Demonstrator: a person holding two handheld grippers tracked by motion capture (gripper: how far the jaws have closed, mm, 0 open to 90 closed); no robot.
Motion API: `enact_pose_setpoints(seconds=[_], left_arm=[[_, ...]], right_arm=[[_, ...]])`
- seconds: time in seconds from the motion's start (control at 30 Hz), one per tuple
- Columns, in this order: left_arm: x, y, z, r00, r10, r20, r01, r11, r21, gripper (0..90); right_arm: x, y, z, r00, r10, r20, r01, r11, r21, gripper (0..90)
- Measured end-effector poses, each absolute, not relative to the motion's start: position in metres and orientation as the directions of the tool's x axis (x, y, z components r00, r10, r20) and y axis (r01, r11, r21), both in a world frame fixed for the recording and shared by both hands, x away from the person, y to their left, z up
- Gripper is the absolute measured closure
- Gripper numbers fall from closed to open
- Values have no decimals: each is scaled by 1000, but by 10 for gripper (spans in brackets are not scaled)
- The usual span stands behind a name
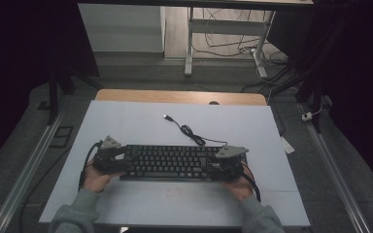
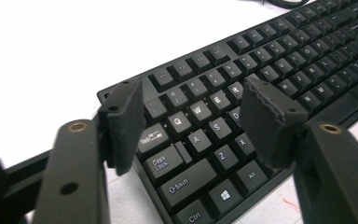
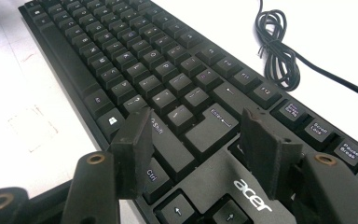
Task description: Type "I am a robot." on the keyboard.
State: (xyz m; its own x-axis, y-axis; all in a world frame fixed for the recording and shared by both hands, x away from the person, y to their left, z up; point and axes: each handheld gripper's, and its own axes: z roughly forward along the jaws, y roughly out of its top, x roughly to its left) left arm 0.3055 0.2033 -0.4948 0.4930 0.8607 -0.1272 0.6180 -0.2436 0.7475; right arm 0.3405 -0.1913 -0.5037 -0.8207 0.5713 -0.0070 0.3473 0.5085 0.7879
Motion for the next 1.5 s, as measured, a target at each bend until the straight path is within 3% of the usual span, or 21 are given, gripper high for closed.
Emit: enact_pose_setpoints(seconds=[0.37, 0.63, 0.97, 1.27, 1.5], left_arm=[[306, 204, -493, 483, 863, -145, 625, -225, 747, 287], [305, 201, -493, 496, 856, -148, 627, -235, 743, 282], [300, 178, -490, 582, 800, -142, 600, -306, 739, 296], [295, 160, -492, 646, 753, -122, 578, -379, 723, 356], [293, 150, -496, 685, 720, -111, 559, -422, 714, 485]], right_arm=[[341, -191, -504, -822, 570, -8, 344, 507, 790, 441], [341, -191, -504, -822, 570, -7, 344, 507, 790, 441], [341, -191, -504, -822, 570, -9, 344, 508, 790, 440], [341, -191, -504, -822, 569, -9, 344, 508, 790, 440], [341, -191, -504, -822, 570, -10, 344, 510, 789, 440]])
